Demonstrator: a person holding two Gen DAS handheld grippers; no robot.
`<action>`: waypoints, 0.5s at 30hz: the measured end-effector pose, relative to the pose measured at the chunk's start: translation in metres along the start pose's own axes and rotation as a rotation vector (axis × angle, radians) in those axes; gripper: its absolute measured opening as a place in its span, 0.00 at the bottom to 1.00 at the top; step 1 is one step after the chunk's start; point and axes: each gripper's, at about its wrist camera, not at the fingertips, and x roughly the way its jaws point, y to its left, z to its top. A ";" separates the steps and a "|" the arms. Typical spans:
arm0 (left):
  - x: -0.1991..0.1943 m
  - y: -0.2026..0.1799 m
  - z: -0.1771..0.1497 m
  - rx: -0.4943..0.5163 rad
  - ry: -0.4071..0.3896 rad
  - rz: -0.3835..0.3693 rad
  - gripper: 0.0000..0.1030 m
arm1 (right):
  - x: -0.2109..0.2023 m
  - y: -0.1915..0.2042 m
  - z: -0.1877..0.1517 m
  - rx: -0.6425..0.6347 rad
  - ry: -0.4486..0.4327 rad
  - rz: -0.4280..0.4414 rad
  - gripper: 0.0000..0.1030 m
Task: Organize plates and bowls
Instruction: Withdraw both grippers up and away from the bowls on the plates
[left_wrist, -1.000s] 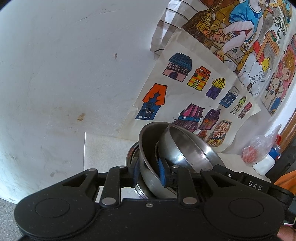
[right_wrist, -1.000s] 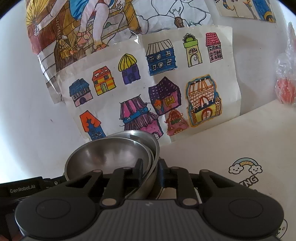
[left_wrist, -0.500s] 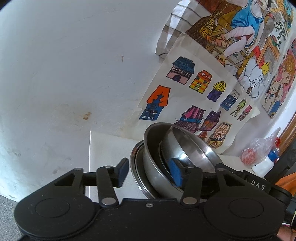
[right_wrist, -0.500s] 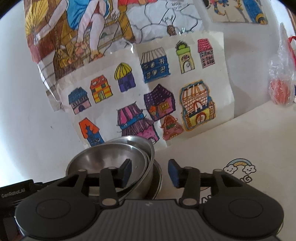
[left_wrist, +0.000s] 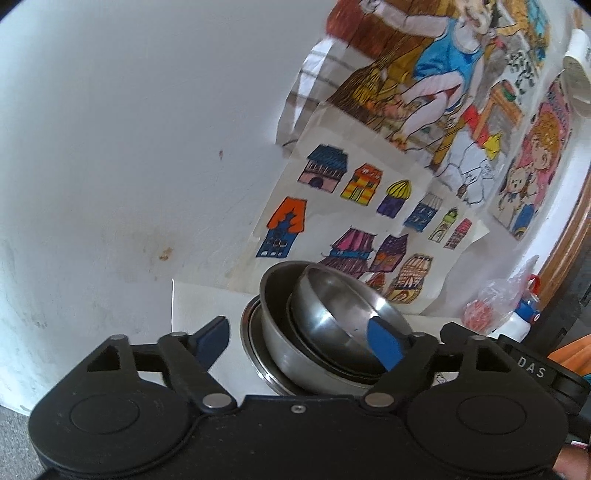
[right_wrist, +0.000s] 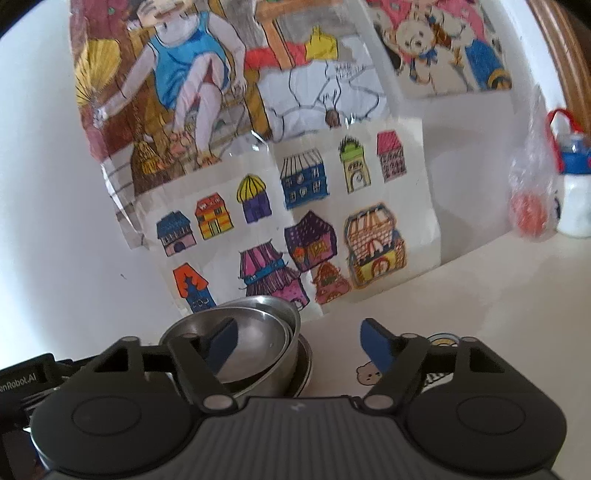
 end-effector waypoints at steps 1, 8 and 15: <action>-0.004 -0.002 0.000 0.005 -0.005 -0.002 0.83 | -0.006 0.000 0.000 -0.003 -0.009 -0.002 0.82; -0.030 -0.017 -0.005 0.040 -0.058 -0.014 0.99 | -0.041 -0.004 0.000 -0.013 -0.054 -0.018 0.91; -0.044 -0.029 -0.009 0.060 -0.072 -0.021 0.99 | -0.065 -0.009 0.000 -0.017 -0.096 -0.033 1.00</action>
